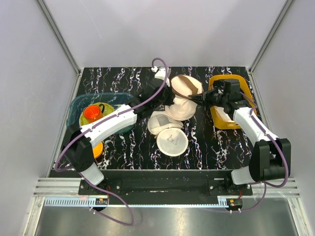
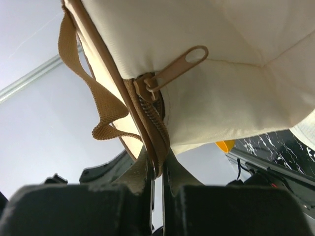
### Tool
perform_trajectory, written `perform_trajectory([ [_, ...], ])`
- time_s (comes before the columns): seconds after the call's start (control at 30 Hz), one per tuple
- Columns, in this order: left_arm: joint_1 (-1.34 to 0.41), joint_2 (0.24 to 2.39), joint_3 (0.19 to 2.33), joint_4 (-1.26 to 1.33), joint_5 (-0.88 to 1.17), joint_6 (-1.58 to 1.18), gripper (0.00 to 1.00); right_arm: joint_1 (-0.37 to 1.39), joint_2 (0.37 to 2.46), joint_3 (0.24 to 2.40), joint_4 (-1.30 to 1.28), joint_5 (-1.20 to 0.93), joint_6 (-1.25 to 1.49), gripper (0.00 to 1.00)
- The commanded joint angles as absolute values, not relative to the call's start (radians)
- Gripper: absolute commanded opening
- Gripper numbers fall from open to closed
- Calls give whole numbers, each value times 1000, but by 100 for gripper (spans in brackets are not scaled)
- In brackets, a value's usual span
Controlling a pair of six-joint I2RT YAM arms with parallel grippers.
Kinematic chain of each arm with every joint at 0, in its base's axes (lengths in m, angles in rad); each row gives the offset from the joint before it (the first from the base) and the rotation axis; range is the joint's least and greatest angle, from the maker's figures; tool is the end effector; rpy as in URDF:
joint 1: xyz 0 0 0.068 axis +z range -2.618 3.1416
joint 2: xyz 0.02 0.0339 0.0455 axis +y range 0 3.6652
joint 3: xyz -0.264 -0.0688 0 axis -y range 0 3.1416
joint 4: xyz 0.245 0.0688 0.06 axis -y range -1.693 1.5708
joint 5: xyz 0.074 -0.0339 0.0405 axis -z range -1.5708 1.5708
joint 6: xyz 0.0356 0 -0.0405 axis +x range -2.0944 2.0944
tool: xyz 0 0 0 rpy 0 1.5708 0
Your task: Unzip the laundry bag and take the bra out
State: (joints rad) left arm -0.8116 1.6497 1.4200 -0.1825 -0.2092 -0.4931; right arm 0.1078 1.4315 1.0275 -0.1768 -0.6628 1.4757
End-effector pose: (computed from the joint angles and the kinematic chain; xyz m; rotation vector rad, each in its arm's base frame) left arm 0.2757 -0.2798 0.3357 0.1838 2.0219 -0.6354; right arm 0.3133 0.0559 0.2778 1.1918 2.1801 1.5290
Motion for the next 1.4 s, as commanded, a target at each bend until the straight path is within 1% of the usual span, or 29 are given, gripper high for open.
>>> perform_trajectory([
  [0.0,-720,1560,1394,-121,-241,-508,0,104,1376,1009,-130,-719,1390,0],
  [0.1,-680,1545,1374,-115,-232,-508,0,106,1388,985,-9,-849,1316,0],
  [0.13,-658,1542,1368,-112,-216,-509,0,104,1390,977,-8,-912,1296,0],
  [0.2,-638,1536,1367,-113,-210,-506,0,103,1379,966,-11,-942,1211,0],
  [0.27,-617,1534,1373,-117,-221,-480,0,106,1371,972,-101,-951,1095,0],
  [0.33,-598,1539,1382,-133,-241,-457,0,104,1361,1012,-235,-924,1010,0],
  [0.4,-580,1549,1391,-132,-223,-460,0,104,1358,1038,-279,-916,933,0],
  [0.53,-555,1577,1416,-135,-172,-443,0,104,1400,1162,-432,-899,775,0],
  [0.57,-555,1588,1423,-138,-164,-440,0,104,1419,1190,-468,-885,682,0],
  [0.67,-555,1611,1443,-149,-106,-442,0,103,1509,1331,-622,-754,562,0],
  [0.7,-557,1614,1439,-147,-91,-449,0,103,1553,1369,-655,-662,548,2],
  [0.73,-558,1615,1434,-144,-65,-465,0,101,1574,1443,-705,-622,539,21],
  [0.77,-560,1617,1430,-144,-54,-474,0,103,1589,1474,-721,-592,540,35],
  [0.8,-561,1617,1425,-144,-45,-483,0,103,1609,1518,-742,-559,545,51],
  [0.83,-568,1618,1407,-146,-35,-506,0,103,1612,1529,-747,-549,557,74],
  [0.9,-578,1621,1385,-146,-26,-534,0,103,1597,1516,-741,-511,575,80],
  [0.97,-604,1632,1353,-152,-26,-571,0,103,1571,1474,-727,-480,621,84],
  [1.0,-615,1637,1344,-150,-32,-578,0,103,1533,1413,-700,-462,639,85],
  [1.07,-643,1647,1315,-147,-38,-610,0,103,1493,1344,-671,-462,702,86],
  [1.1,-647,1646,1304,-144,-37,-624,0,103,1449,1265,-631,-475,727,86],
  [1.17,-658,1644,1270,-115,-29,-663,0,103,1398,1177,-571,-511,822,86],
  [1.2,-660,1637,1263,-109,-29,-670,0,103,1353,1092,-495,-550,857,86],
  [1.23,-664,1635,1259,-103,-32,-673,0,103,1333,1048,-448,-573,936,86],
  [1.3,-667,1626,1269,-103,-51,-672,0,103,1304,961,-331,-618,1006,87],
  [1.37,-669,1618,1276,-103,-61,-664,0,104,1308,936,-270,-640,1086,87],
])
